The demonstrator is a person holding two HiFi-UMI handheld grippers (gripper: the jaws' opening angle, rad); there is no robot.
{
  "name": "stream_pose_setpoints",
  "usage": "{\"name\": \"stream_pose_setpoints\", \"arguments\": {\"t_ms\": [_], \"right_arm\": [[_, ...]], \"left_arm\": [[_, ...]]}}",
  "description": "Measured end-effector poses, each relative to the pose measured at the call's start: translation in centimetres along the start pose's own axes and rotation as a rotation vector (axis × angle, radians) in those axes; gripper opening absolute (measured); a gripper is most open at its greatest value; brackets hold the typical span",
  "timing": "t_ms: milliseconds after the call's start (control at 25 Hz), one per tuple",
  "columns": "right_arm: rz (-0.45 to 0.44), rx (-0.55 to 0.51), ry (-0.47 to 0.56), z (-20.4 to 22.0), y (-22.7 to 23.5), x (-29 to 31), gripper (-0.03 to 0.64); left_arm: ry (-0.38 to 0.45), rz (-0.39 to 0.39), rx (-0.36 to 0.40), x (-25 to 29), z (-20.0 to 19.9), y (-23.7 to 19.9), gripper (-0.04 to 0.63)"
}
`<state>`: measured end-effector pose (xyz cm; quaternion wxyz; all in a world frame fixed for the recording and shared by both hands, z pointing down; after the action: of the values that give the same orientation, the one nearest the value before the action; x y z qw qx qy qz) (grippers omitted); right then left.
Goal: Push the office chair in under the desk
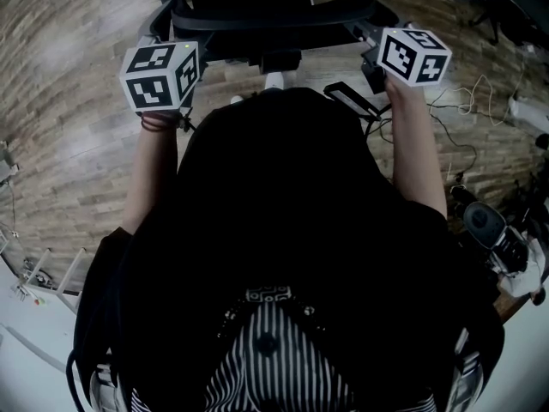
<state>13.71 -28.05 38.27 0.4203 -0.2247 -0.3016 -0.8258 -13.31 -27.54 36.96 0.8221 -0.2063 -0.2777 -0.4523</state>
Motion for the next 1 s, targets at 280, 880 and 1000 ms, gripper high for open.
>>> {"name": "stream_pose_setpoints", "arguments": {"t_ms": [280,880,1000], "right_arm": [[-0.019,-0.020,-0.019,-3.4,5.5,2.5,0.289],[-0.051,-0.107,-0.018,-5.4,8.2,4.4,0.265],[-0.055,-0.104,-0.027,-5.7,8.8,5.2,0.264]], "left_arm": [[-0.006,-0.053,-0.012,5.4,-4.1,-1.2,0.400],[0.036,-0.192,-0.073,8.0,-5.8,-2.5,0.405],[0.024,-0.199,-0.067,8.9,-6.0,-2.9,0.400]]}}
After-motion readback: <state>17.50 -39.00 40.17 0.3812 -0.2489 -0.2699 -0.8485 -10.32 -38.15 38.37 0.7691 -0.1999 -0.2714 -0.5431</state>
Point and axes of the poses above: the fingertips, and each gripper's own axes: x forward along the fingers, y to its right, z out of its underside, the point moved 2 cm from there along -x, backward along the fingers, and after that the axes turned 9 degrees about -y, right-handed, at the moved point
